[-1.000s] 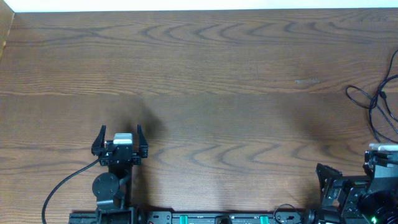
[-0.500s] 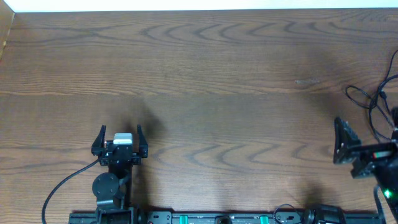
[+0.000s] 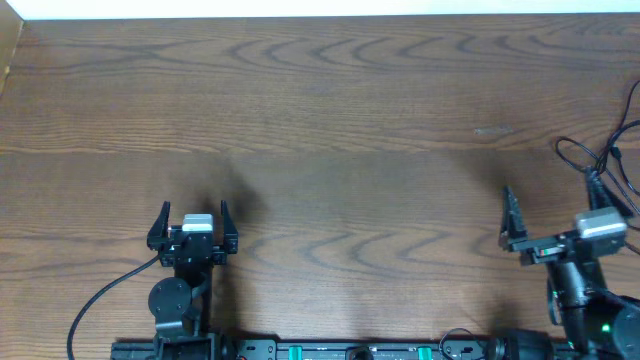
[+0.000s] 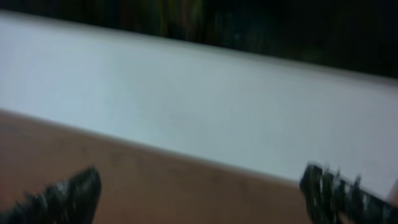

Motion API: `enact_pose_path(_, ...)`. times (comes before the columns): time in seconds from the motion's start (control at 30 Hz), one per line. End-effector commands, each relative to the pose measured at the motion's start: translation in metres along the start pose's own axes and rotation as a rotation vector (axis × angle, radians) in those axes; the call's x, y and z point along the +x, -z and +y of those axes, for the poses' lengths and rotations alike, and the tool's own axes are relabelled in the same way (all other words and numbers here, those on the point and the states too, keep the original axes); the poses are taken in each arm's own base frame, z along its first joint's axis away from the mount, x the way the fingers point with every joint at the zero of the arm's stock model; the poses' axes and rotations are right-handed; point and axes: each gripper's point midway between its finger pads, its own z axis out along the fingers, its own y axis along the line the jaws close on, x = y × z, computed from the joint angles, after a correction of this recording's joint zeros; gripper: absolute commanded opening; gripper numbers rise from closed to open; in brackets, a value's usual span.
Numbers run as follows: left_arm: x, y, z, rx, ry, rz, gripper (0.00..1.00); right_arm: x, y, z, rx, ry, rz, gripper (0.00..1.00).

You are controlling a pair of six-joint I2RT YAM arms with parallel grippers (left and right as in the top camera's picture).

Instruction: Untangle cables

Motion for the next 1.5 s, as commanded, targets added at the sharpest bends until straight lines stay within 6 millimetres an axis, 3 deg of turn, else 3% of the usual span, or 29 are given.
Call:
enact_pose_path(0.0, 0.015, -0.001, -0.001, -0.001, 0.009, 0.049, 0.94, 0.010, -0.002, 0.008, -0.031, 0.026, -0.066, 0.99)
enact_pose_path(0.27, 0.015, -0.001, -0.001, -0.001, 0.009, 0.049, 0.94, 0.019, -0.001, 0.013, -0.032, 0.086, -0.258, 0.99)
enact_pose_path(0.37, 0.015, -0.001, -0.001, -0.001, 0.009, 0.049, 0.94, 0.031, 0.002, 0.017, -0.034, 0.096, -0.295, 0.99)
enact_pose_path(0.6, 0.015, -0.001, -0.001, -0.001, 0.009, 0.049, 0.94, 0.055, 0.005, 0.021, -0.039, 0.095, -0.297, 0.99)
enact_pose_path(1.0, 0.015, -0.001, -0.001, -0.001, 0.009, 0.049, 0.94, 0.075, 0.001, 0.019, -0.025, 0.084, -0.246, 0.99)
enact_pose_path(1.1, 0.015, -0.001, -0.001, -0.001, 0.009, 0.049, 0.94, 0.090, -0.002, 0.017, -0.019, 0.066, -0.184, 0.99)
enact_pose_path(1.47, 0.015, -0.001, -0.001, -0.001, 0.009, 0.049, 0.94, 0.174, -0.004, 0.014, 0.006, -0.012, 0.156, 0.99)
